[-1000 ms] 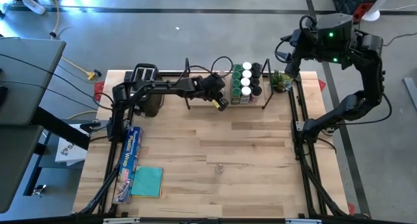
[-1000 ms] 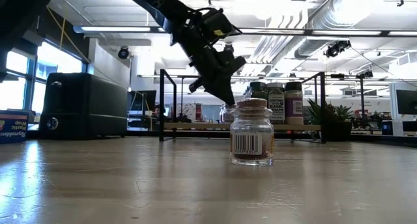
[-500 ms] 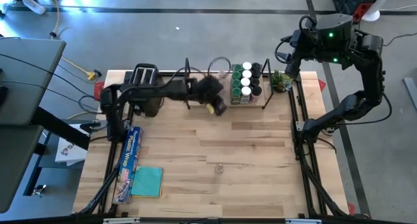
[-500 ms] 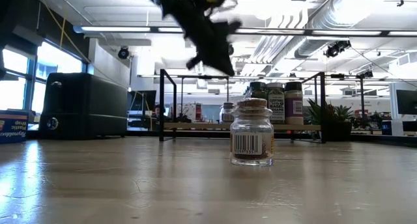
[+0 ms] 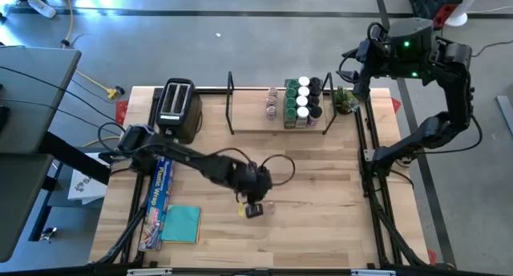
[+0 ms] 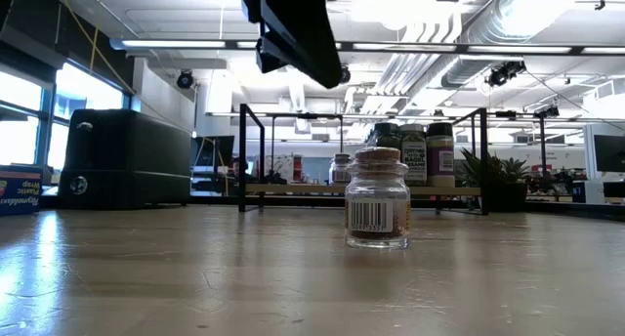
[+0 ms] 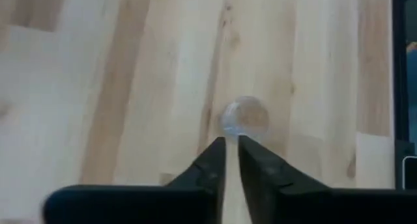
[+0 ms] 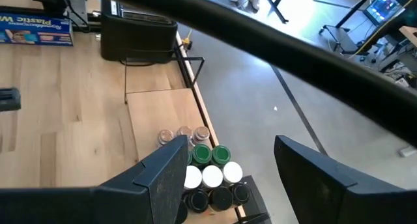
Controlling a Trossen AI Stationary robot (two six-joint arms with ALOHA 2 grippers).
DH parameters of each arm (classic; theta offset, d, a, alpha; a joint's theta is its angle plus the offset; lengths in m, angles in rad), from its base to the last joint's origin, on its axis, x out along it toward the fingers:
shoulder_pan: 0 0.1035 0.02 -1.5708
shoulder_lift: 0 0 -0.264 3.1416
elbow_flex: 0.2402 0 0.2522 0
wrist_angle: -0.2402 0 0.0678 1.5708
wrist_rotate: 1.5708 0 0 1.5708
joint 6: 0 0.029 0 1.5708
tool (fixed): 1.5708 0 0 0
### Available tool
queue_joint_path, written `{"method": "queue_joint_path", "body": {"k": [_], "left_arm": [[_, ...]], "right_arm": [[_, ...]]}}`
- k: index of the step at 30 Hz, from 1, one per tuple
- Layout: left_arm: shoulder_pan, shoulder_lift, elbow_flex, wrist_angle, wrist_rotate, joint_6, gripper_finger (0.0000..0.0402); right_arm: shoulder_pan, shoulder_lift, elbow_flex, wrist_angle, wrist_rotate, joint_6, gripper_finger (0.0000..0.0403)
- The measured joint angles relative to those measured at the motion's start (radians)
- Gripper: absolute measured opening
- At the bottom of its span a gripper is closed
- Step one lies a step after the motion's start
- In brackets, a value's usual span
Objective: Shelf spices
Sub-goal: Put the brown spice bottle on the shelf and align with the other brown spice bottles
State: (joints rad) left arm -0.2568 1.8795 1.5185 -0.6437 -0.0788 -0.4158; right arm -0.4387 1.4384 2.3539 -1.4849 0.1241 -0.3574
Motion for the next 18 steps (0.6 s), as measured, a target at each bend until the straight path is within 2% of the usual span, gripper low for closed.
{"method": "queue_joint_path", "body": {"k": [5,11,14,18], "left_arm": [[-0.049,0.031,0.000,0.005,-0.007,-0.035,0.0113],[-0.085,0.035,0.000,0.021,0.023,0.096,0.0217],[-0.097,0.036,0.000,0.069,-0.012,0.134,0.0257],[-0.109,0.037,0.000,0.186,-0.064,0.187,0.0288]], "right_arm": [[0.000,-0.011,0.000,-0.005,-0.001,-0.010,0.0224],[0.000,-0.040,0.000,-0.024,0.000,-0.010,0.0224],[0.000,-0.057,0.000,-0.025,0.005,-0.010,0.0224],[0.000,-0.077,0.000,-0.038,0.006,0.003,0.0224]]}}
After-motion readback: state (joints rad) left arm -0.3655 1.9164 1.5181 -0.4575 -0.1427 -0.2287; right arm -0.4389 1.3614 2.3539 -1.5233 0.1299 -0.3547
